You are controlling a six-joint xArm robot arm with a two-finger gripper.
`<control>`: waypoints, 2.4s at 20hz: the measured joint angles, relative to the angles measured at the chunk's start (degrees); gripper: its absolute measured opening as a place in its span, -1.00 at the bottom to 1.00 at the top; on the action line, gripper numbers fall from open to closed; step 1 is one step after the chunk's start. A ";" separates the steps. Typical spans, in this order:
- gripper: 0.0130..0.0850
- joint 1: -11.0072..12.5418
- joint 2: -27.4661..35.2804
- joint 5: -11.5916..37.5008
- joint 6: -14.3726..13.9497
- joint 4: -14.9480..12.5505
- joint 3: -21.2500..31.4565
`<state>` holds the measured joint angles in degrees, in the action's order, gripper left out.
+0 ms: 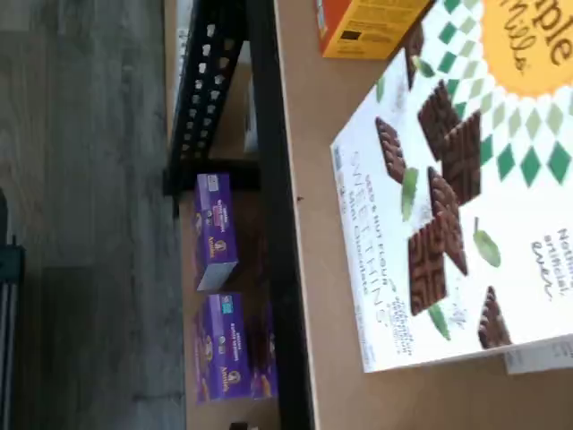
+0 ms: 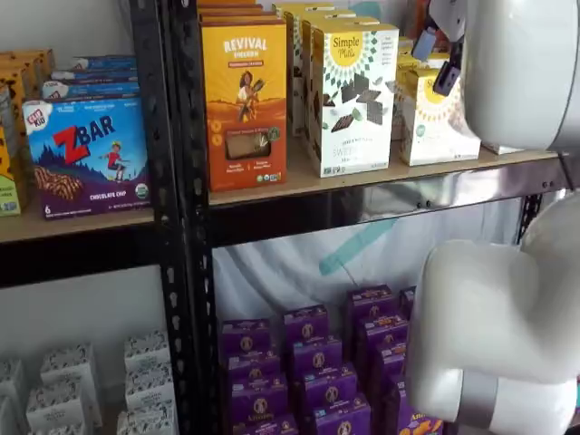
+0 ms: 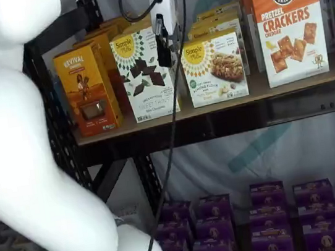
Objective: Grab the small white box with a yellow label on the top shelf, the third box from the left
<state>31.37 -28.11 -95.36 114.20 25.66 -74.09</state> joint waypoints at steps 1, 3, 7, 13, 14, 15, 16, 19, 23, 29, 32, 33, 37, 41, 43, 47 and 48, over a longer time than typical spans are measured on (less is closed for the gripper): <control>1.00 0.10 0.29 0.36 0.14 0.20 -0.09; 1.00 0.11 0.96 1.10 0.40 0.10 -0.39; 1.00 -0.20 1.91 3.25 0.91 -0.42 -0.28; 1.00 -0.90 3.74 7.55 1.63 -0.67 0.36; 1.00 -1.07 4.07 8.10 1.65 -0.73 0.38; 1.00 -1.33 4.48 8.37 1.62 -1.09 0.18; 1.00 -1.66 5.01 8.38 1.49 -1.75 -0.22; 1.00 -2.52 6.22 8.30 1.10 -3.32 -1.09; 1.00 -3.24 7.10 9.01 0.82 -4.16 -1.28; 1.00 -3.83 8.31 8.27 0.17 -4.35 -2.35; 1.00 -4.75 9.50 6.35 -0.56 -6.72 -4.19; 1.00 -5.04 9.80 5.93 -0.75 -7.54 -4.62; 1.00 -5.81 10.41 5.46 -1.23 -9.36 -5.33; 1.00 -7.35 11.91 2.77 -2.37 -12.78 -7.46; 1.00 -8.02 12.48 1.60 -2.88 -14.19 -8.23; 1.00 -8.70 12.57 1.51 -3.37 -15.27 -8.11; 1.00 -8.72 12.49 1.69 -3.39 -15.24 -7.93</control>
<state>22.64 -15.62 -93.67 110.81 10.42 -82.02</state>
